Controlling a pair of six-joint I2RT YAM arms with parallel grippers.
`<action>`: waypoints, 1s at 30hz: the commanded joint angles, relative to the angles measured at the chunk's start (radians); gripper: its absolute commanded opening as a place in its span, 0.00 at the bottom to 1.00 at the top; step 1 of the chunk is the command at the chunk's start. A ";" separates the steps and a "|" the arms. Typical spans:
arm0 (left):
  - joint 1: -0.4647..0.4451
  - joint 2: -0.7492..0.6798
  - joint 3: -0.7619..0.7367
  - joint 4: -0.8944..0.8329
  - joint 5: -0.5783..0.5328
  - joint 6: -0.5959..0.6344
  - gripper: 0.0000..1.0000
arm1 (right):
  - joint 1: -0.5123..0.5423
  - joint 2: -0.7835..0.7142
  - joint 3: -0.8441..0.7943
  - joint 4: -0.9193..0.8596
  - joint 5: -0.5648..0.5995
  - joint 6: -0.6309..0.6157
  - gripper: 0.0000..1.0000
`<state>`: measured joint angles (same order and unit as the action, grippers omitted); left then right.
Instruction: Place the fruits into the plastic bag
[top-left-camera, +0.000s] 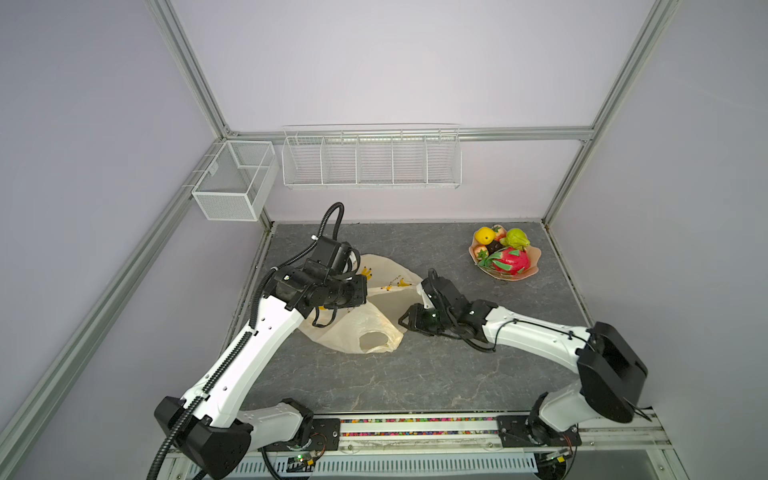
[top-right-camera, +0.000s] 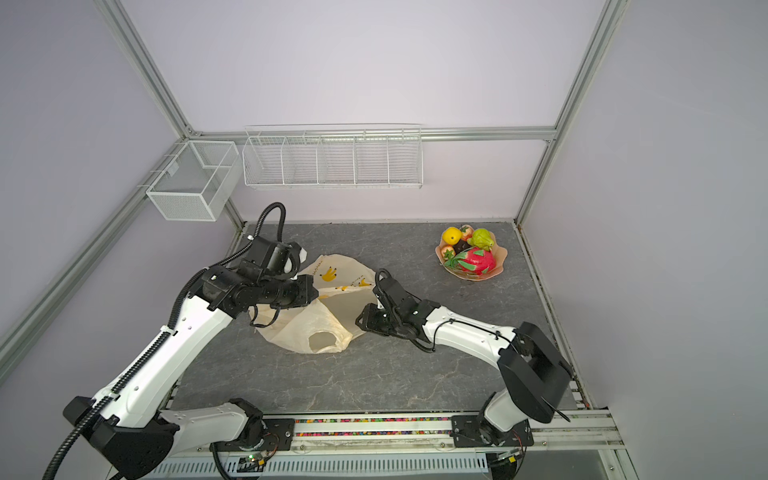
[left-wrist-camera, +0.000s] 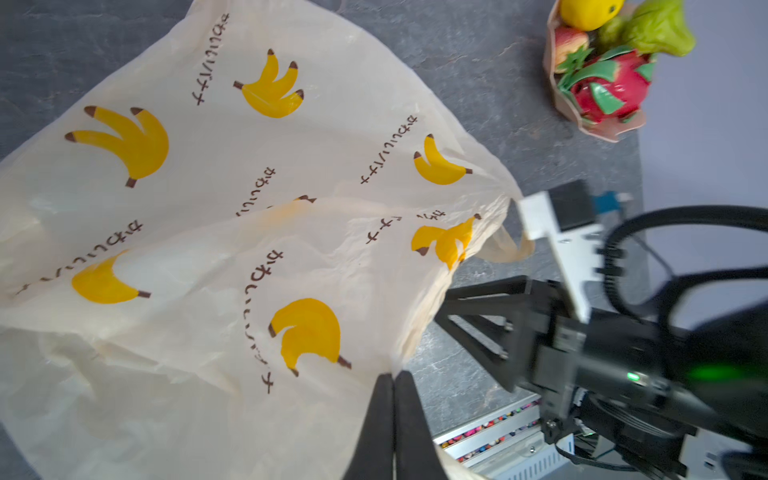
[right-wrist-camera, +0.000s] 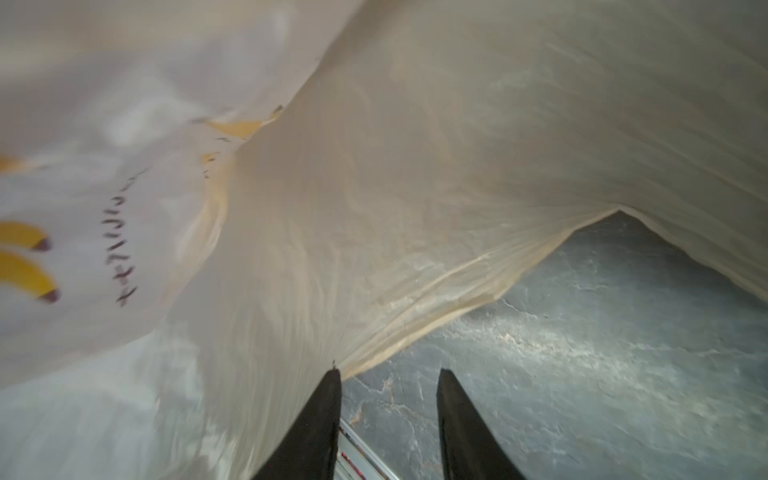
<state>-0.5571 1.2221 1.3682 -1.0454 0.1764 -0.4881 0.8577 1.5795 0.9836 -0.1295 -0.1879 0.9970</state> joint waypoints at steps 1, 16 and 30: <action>0.002 -0.046 -0.052 0.079 0.104 -0.009 0.00 | -0.020 0.057 0.064 0.129 0.069 0.053 0.41; -0.005 -0.104 -0.155 0.124 0.030 0.061 0.00 | -0.098 0.250 0.059 0.753 -0.115 0.208 0.91; -0.005 -0.137 -0.221 0.272 -0.039 -0.058 0.00 | -0.185 0.022 0.259 -0.386 -0.001 -0.251 0.98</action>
<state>-0.5594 1.1030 1.1610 -0.8234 0.1596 -0.5125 0.6941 1.6676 1.2194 -0.2020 -0.2546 0.8715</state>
